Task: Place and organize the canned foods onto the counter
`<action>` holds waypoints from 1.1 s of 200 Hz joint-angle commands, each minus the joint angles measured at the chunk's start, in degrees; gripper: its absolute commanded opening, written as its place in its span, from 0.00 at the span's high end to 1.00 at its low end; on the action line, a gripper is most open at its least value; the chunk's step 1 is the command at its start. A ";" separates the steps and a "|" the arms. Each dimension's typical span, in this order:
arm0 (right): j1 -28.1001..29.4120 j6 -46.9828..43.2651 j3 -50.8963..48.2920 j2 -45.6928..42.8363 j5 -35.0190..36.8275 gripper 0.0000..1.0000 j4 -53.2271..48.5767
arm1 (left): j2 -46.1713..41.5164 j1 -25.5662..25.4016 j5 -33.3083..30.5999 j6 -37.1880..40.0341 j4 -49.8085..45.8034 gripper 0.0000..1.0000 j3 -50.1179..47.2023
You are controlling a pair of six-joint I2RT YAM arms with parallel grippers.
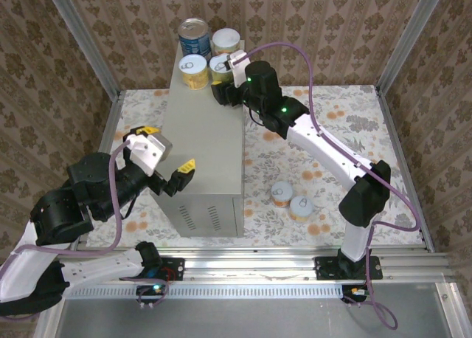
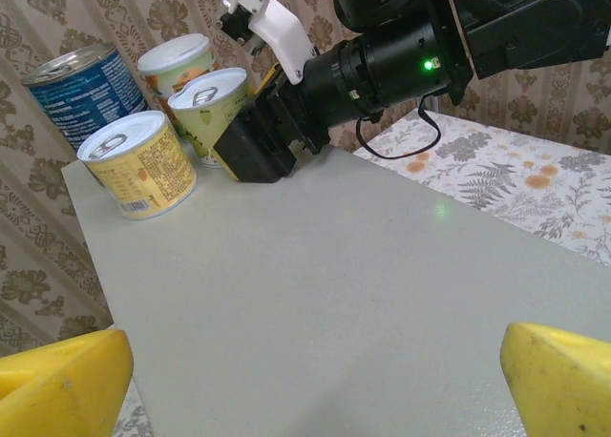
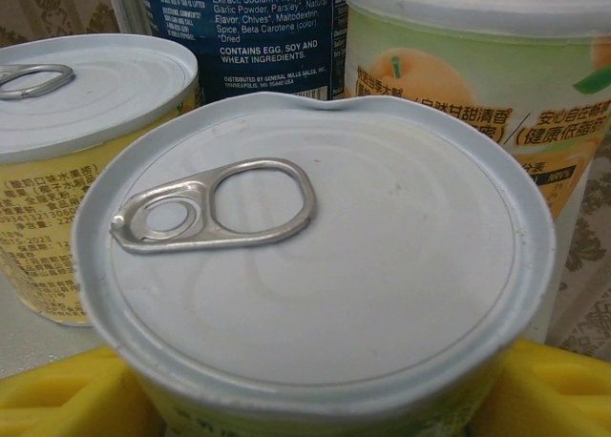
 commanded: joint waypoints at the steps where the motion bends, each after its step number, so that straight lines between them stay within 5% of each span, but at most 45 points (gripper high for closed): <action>1: -0.45 0.08 1.44 2.01 -0.41 0.23 -2.58 | -0.21 0.54 0.73 -0.78 0.97 0.00 -0.45; 73: -0.53 0.43 1.20 1.51 -0.87 0.21 -3.03 | -0.24 0.80 1.16 -1.05 0.75 0.00 -0.32; 138: -0.51 0.17 0.00 -0.31 -1.05 0.05 -2.91 | 0.03 0.80 1.73 -1.51 0.80 0.00 0.12; 220: -0.50 1.63 -13.24 -13.52 0.43 0.00 -1.08 | 1.18 0.80 2.66 -1.93 1.02 0.00 0.93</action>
